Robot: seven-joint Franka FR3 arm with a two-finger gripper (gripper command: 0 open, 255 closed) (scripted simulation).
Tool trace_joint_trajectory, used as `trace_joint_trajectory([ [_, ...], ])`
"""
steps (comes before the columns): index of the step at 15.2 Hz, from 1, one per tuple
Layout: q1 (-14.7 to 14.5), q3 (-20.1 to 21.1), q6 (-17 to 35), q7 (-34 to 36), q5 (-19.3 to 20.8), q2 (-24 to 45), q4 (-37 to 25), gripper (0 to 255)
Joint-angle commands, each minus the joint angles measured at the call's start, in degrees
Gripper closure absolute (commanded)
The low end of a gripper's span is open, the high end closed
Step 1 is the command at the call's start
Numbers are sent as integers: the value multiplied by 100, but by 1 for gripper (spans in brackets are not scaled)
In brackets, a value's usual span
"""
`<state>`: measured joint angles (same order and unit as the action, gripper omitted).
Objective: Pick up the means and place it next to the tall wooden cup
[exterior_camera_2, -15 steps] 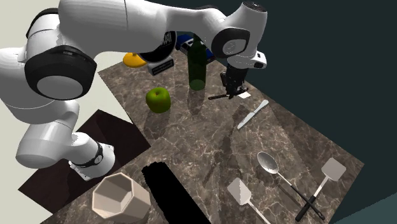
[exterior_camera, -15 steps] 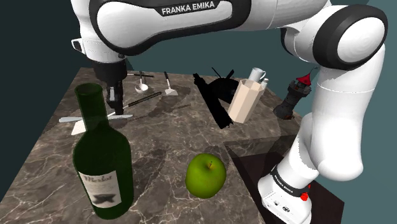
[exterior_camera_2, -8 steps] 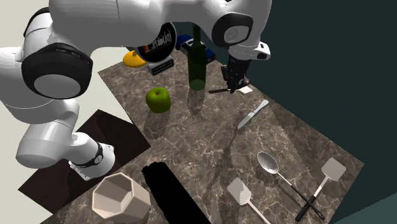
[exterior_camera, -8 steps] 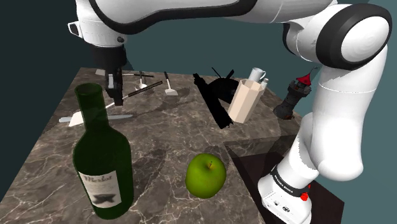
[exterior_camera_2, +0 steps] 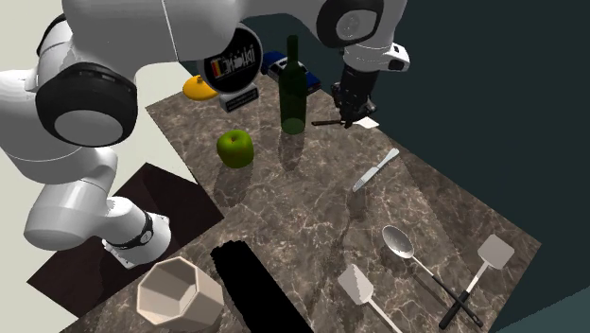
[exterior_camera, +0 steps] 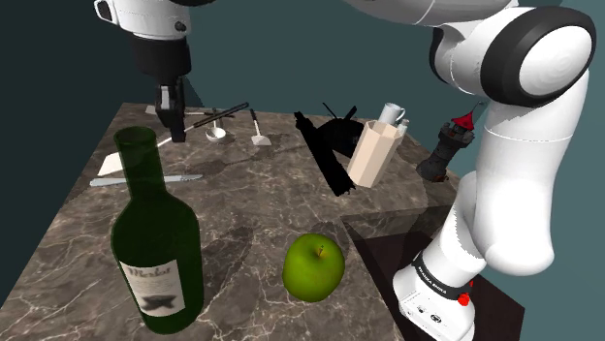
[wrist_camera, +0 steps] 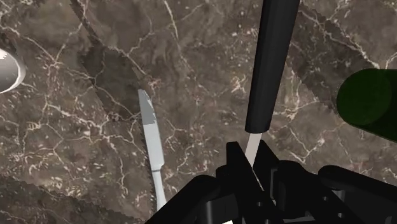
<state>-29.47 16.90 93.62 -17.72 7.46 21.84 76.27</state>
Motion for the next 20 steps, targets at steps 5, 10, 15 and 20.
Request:
trace_joint_trajectory([
  [5, -59, 6, -519, -11, 22, 94, -610, 255],
  [10, -132, 7, -993, -21, 64, 245, -1234, 255],
  [15, -55, 3, -1169, -103, 21, 66, -1239, 255],
  [20, 497, -99, -585, -586, -341, -1267, 616, 255],
])
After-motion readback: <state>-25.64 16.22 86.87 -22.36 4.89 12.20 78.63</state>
